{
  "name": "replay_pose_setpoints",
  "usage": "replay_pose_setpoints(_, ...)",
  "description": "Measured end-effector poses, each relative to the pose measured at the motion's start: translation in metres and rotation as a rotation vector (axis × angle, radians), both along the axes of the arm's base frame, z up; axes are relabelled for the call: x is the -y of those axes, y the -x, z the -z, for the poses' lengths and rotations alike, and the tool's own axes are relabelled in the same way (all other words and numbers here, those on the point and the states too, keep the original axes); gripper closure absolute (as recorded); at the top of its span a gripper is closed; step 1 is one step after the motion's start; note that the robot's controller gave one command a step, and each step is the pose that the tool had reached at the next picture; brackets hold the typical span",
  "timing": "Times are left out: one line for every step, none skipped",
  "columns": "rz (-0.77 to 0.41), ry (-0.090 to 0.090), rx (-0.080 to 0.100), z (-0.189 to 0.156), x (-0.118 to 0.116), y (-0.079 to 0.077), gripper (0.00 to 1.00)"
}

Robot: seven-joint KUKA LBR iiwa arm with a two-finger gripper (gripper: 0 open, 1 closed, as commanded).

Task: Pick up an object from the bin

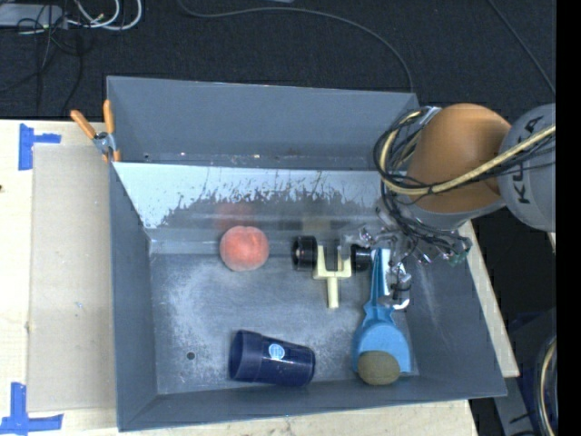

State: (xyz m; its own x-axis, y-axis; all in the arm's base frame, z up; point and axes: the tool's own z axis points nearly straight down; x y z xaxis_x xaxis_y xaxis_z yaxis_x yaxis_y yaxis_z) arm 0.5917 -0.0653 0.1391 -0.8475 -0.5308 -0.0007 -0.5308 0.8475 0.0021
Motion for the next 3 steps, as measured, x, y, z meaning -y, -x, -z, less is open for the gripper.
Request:
replay_pose_setpoints(0.233, 0.001, -0.004, 0.033, -0.004, -0.014, 0.00)
replay_pose_setpoints(-0.644, -0.001, 0.005, 0.065, -0.010, -0.029, 1.00)
replay_pose_setpoints(-0.649, -0.002, 0.006, 0.068, -0.012, -0.030, 1.00)
